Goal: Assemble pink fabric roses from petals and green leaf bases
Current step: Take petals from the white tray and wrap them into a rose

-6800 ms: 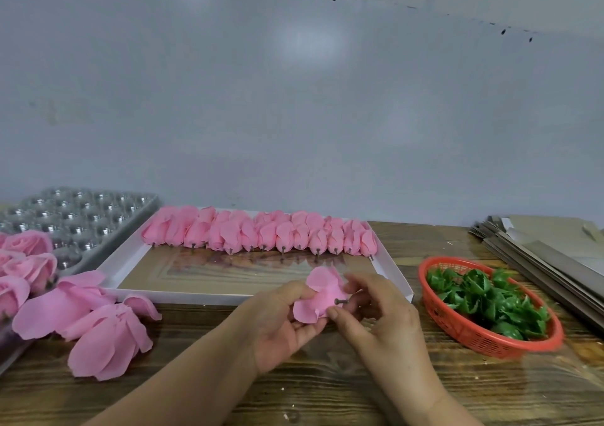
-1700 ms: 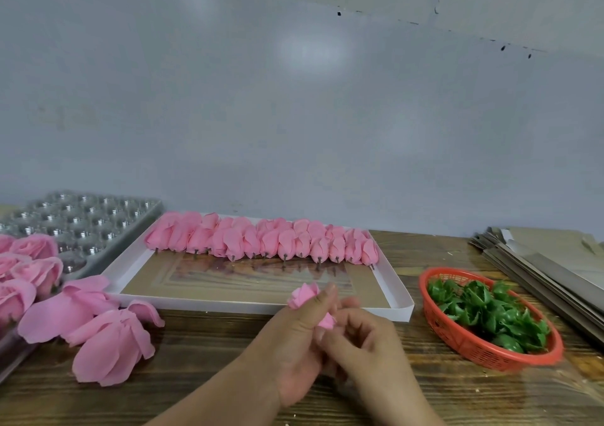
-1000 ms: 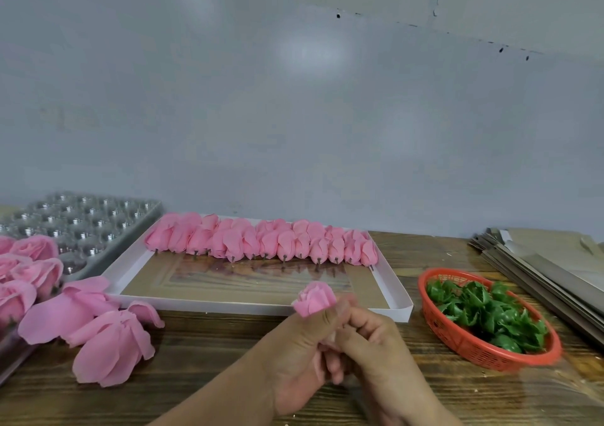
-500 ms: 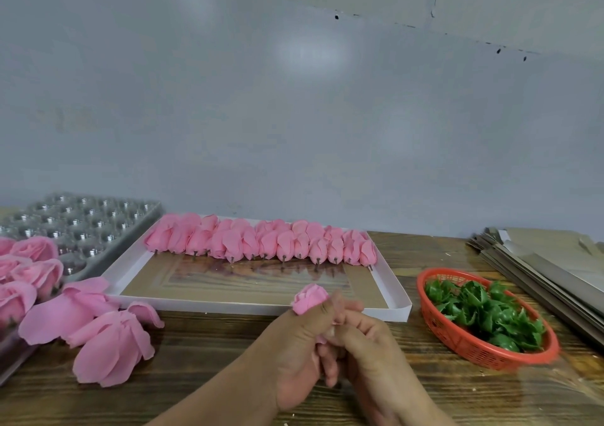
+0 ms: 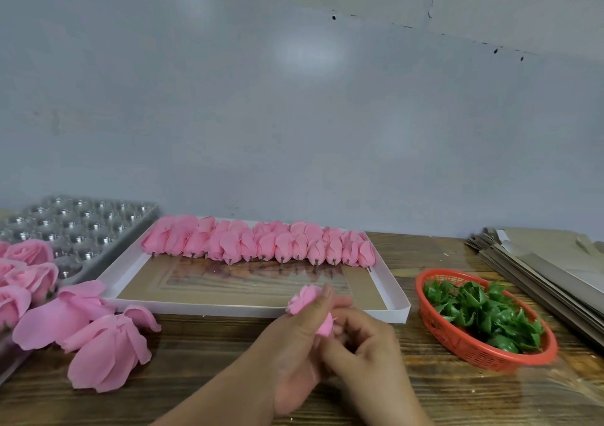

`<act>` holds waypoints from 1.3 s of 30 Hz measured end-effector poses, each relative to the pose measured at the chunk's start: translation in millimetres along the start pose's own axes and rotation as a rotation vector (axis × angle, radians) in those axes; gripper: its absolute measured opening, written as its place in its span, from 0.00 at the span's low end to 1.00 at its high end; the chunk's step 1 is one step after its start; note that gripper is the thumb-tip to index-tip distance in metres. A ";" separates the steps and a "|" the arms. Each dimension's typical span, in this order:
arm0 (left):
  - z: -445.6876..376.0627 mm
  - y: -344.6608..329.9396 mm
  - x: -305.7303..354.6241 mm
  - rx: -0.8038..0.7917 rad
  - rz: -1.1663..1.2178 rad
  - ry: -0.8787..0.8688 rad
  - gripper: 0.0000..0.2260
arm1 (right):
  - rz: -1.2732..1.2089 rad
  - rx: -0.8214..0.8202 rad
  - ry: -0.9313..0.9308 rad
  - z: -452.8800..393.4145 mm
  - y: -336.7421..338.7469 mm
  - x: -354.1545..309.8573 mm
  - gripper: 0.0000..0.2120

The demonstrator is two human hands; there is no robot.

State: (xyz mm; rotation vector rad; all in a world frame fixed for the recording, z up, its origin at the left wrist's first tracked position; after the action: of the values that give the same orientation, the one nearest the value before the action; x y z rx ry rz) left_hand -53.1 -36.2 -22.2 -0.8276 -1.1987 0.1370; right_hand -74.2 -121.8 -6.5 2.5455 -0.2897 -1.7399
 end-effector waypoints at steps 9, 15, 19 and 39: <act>5.5 -1.5 7.7 -0.164 -0.180 0.021 0.37 | -0.438 -0.307 -0.269 2.0 -14.4 4.3 0.11; 1.7 -0.1 4.5 -0.022 -0.048 -0.010 0.12 | 0.012 -0.022 0.028 1.9 -4.8 0.6 0.04; 3.8 -4.1 6.0 -0.066 -0.137 -0.022 0.11 | -0.126 -0.065 -0.050 0.4 -2.5 5.0 0.06; -3.8 0.0 11.6 0.064 0.044 -0.044 0.22 | 0.086 0.077 0.131 1.8 2.8 -10.2 0.16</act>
State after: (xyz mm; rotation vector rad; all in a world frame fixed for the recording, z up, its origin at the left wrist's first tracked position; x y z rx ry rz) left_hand -45.2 -32.2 -13.7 -0.7986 -1.2123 0.2291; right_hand -79.7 -122.6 2.6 2.6423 -0.4605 -1.5541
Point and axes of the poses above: each hand's wrist, its own z-axis away from the middle knuckle, its own y-axis out of the back of the hand, x = y × z, the point moved 5 cm from there along -z, towards the middle knuckle
